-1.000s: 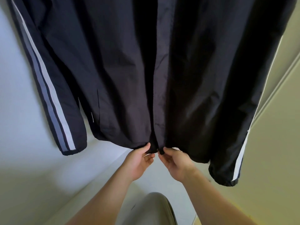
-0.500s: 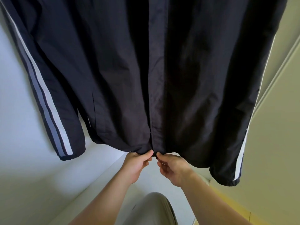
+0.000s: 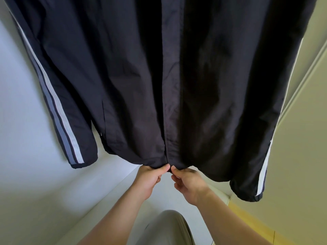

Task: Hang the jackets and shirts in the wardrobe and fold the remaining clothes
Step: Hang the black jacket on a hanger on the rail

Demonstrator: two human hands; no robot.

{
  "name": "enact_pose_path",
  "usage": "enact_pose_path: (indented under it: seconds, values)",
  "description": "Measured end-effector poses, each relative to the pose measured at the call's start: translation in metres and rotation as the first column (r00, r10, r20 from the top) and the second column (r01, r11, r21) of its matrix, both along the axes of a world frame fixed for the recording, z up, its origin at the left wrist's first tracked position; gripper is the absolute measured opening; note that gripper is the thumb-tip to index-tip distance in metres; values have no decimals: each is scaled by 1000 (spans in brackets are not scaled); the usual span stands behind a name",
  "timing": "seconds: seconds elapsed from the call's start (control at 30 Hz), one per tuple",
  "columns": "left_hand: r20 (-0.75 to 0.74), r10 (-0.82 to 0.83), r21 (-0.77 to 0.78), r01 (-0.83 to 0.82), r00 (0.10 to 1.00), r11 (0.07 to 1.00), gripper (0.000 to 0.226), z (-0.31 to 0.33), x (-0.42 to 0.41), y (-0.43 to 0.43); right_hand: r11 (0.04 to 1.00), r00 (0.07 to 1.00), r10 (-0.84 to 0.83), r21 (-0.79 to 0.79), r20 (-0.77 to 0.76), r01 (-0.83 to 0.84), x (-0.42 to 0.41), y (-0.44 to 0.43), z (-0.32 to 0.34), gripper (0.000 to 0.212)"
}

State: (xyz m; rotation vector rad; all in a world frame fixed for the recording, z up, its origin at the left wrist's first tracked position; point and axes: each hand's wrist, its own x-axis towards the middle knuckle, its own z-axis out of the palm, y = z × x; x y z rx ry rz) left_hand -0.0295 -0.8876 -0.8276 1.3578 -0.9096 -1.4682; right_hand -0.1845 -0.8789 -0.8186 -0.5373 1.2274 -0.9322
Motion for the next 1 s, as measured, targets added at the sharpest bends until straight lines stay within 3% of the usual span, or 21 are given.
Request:
enact_pose_path:
  seconds: [0.2,0.47,0.67,0.77,0.83,0.9,1.0]
  values:
    - [198,91,-91,-74,976,993,15,-3,-1,0,998,998,3,-66,56,1,5,-2,-2,21]
    - [228,170,-130,-143,959,981,10,-5,0,-3,993,986,-3,-116,-168,-17,21,-4,3,9]
    - [241,167,-104,-146,956,984,12,0,-2,-2,996,980,-38,-88,-195,21,25,-3,4,10]
    - [358,155,-59,-143,921,988,19,11,-1,-2,996,929,-38,-92,-369,4,27,-6,11,14]
    - [527,24,5,-31,849,1000,33,21,5,-3,992,846,103,-1,-524,-122,26,-6,19,29]
    - [696,-171,90,152,697,984,51,32,14,0,951,739,290,97,-609,-293,22,-6,28,42]
    - [874,-171,98,178,455,979,54,57,28,-1,875,537,324,30,-779,-484,21,-15,53,34]
